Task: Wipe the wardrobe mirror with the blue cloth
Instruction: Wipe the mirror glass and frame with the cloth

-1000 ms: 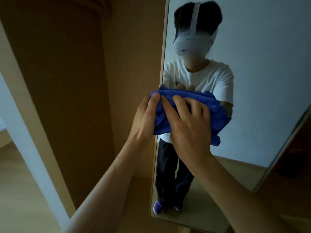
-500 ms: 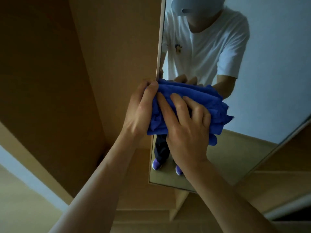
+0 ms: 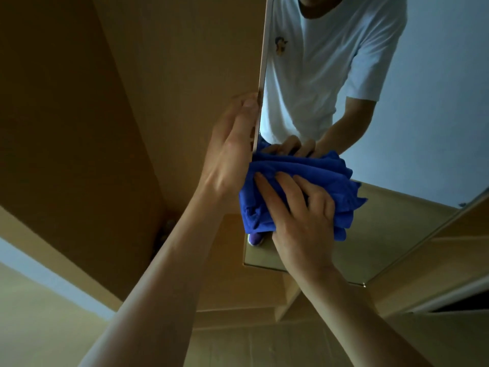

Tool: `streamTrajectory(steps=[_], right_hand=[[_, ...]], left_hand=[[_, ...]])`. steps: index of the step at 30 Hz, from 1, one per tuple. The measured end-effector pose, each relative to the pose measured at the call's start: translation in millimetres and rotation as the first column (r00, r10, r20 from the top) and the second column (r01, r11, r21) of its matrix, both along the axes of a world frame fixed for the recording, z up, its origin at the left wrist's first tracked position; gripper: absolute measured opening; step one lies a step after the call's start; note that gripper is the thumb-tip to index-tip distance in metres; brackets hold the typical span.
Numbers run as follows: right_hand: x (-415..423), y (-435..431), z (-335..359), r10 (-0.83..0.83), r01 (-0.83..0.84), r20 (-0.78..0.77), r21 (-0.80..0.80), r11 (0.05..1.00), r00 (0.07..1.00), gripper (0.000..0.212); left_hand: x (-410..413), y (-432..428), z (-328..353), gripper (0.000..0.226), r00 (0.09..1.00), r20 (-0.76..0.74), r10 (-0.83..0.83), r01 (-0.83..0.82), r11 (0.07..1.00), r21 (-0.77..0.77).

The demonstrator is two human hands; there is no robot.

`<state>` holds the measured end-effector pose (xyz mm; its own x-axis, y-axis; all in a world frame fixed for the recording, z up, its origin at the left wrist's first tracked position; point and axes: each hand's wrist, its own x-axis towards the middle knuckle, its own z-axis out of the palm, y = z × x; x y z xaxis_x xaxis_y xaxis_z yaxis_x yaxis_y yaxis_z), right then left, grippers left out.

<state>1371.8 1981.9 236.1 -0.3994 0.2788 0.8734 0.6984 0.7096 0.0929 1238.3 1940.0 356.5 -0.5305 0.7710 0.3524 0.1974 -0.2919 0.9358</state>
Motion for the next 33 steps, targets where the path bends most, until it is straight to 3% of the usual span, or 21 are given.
streamTrajectory(steps=[8, 16, 22, 28, 33], right_hand=[[0.8, -1.5, -35.5, 0.004, -0.004, -0.033, 0.002, 1.0, 0.999, 0.035], [1.0, 0.0, -81.0, 0.041, -0.041, -0.024, -0.037, 0.998, 0.999, 0.037], [5.3, -3.5, -102.8, 0.052, -0.049, 0.018, -0.119, 0.992, 0.998, 0.038], [4.5, -4.9, -101.0, 0.04, -0.031, 0.062, -0.152, 0.988, 0.997, 0.041], [1.8, -8.8, -96.9, 0.01, 0.001, 0.058, -0.175, 0.985, 0.998, 0.041]], left_hand=[[-12.1, -2.0, -13.2, 0.031, 0.984, 0.096, -0.148, 0.138, 0.986, 0.098], [-12.1, 7.7, -30.2, 0.035, 0.995, 0.023, -0.101, 0.095, 0.977, 0.193], [-13.2, 10.5, -39.0, 0.042, 0.996, 0.022, -0.086, 0.081, 0.981, 0.177], [-7.3, 4.2, -48.0, 0.048, 0.985, -0.092, -0.143, 0.151, 0.984, 0.093], [-12.5, 5.1, -77.5, 0.018, 0.988, -0.022, -0.151, 0.151, 0.988, -0.026]])
